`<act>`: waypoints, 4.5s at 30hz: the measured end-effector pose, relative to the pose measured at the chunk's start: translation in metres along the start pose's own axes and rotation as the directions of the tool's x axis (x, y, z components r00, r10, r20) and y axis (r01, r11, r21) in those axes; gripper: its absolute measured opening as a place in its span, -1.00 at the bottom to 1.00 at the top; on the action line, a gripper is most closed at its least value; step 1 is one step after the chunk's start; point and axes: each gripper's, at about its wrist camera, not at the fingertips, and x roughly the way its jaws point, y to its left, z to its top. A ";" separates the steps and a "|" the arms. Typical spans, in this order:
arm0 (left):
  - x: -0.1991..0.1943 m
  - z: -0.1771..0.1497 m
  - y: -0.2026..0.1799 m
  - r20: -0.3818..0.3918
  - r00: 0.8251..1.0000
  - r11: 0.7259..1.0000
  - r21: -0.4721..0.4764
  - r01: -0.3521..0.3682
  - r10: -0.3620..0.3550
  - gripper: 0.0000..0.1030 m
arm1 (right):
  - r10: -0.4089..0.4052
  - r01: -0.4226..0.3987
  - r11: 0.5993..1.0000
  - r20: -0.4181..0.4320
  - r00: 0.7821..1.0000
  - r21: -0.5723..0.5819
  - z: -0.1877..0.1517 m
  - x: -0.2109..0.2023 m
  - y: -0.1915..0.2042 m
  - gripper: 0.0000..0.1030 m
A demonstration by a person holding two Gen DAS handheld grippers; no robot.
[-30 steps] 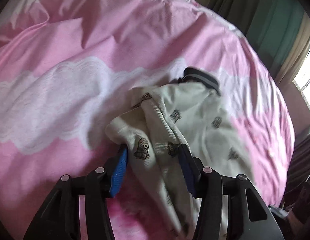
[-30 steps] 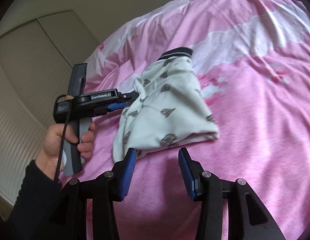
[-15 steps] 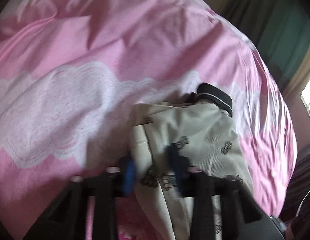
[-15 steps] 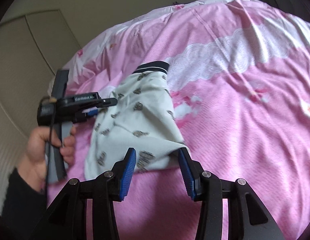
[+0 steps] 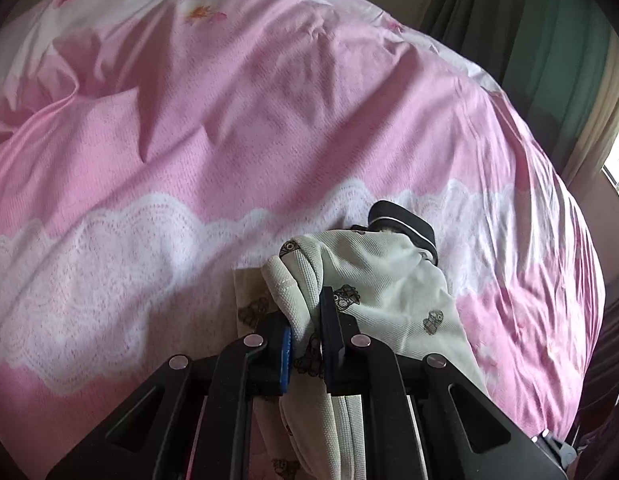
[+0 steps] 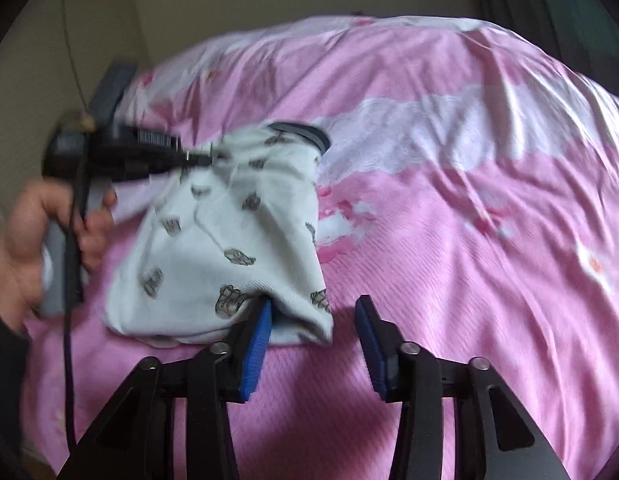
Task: Fold small clothes
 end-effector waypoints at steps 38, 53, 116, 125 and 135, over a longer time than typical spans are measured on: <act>-0.098 -0.173 -0.033 0.080 0.991 0.890 -0.452 -0.063 0.110 0.43 | 0.317 -0.317 0.948 0.004 0.948 0.030 0.055 -0.032 -0.053 0.40; -0.066 -0.201 -0.039 0.164 0.986 0.720 -0.686 0.101 0.017 0.55 | 0.524 -0.515 0.851 -0.145 0.839 0.098 0.132 0.073 -0.070 0.40; -0.344 -0.175 0.168 0.392 0.842 0.762 -0.647 -0.034 0.371 -0.55 | 0.877 -0.873 0.467 -0.199 0.437 0.138 0.206 0.053 0.311 -0.66; -0.329 -0.175 0.293 0.335 0.832 0.750 -0.648 -0.137 0.442 -0.55 | 0.876 -0.863 0.461 -0.263 0.404 0.206 0.187 0.157 0.416 -0.66; -0.257 -0.217 0.333 0.255 0.879 0.703 -0.701 -0.119 0.402 -0.36 | 0.730 -0.722 0.665 -0.370 0.574 0.193 0.141 0.233 0.410 -0.15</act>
